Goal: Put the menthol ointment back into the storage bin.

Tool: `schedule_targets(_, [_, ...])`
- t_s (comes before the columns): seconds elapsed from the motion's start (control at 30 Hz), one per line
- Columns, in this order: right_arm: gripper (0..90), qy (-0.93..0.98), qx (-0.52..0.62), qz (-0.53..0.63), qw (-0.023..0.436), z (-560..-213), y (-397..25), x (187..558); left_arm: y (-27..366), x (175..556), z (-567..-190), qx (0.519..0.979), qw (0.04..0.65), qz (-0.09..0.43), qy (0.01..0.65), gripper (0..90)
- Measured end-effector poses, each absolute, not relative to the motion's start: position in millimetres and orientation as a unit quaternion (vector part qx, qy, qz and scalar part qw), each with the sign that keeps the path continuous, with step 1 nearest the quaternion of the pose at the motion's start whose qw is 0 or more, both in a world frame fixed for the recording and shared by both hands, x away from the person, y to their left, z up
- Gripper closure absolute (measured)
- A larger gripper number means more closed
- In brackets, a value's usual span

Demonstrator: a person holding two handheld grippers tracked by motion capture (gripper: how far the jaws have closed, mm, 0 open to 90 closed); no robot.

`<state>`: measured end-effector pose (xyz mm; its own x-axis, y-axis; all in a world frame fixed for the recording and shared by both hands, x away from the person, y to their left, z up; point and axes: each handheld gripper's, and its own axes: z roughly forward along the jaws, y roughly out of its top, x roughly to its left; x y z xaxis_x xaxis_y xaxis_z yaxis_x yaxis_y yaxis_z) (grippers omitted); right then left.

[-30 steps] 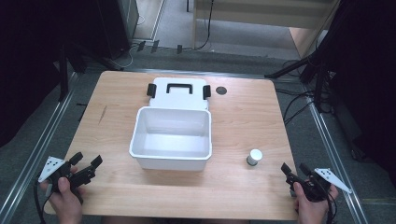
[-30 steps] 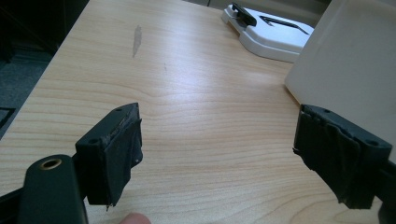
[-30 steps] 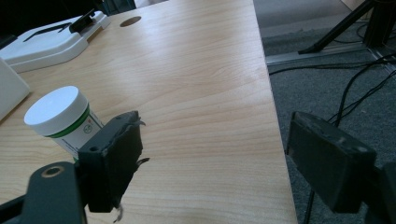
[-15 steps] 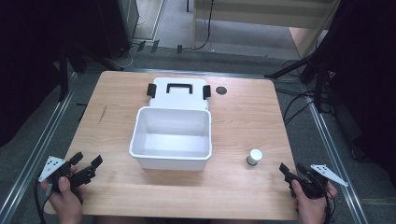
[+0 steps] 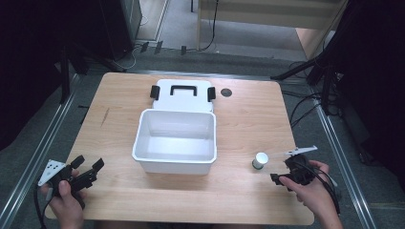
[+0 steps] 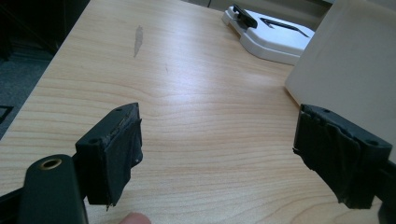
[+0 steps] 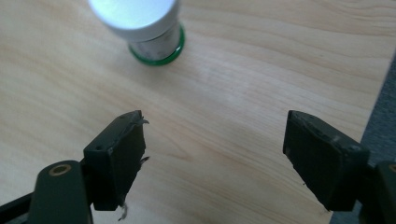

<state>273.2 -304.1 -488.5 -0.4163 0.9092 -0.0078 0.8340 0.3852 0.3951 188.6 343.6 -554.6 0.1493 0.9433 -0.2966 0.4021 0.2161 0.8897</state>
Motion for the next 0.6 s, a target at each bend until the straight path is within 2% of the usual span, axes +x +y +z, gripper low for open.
schedule_targets(0.07, [24.9,0.866,0.482,0.092,0.092,-485,-289,282,344,188,-555,0.565,0.504,0.269,0.595,15.9])
schedule_targets(0.17, [24.7,0.893,0.447,0.050,0.028,-484,-275,289,343,189,-554,0.566,0.504,0.270,0.595,15.9])
schedule_targets(0.27, [24.7,0.906,0.422,0.021,0.003,-483,-267,294,343,189,-555,0.566,0.504,0.270,0.594,15.9])
schedule_targets(0.37, [27.3,0.900,0.435,0.026,0.015,-479,-260,307,343,189,-554,0.567,0.503,0.268,0.596,16.0])
schedule_targets(0.5, [26.4,0.891,0.452,0.045,0.000,-483,-253,320,343,189,-554,0.567,0.503,0.267,0.595,16.0])
schedule_targets(0.6, [26.1,0.887,0.460,0.037,0.027,-486,-248,329,343,189,-555,0.567,0.504,0.267,0.595,16.0])
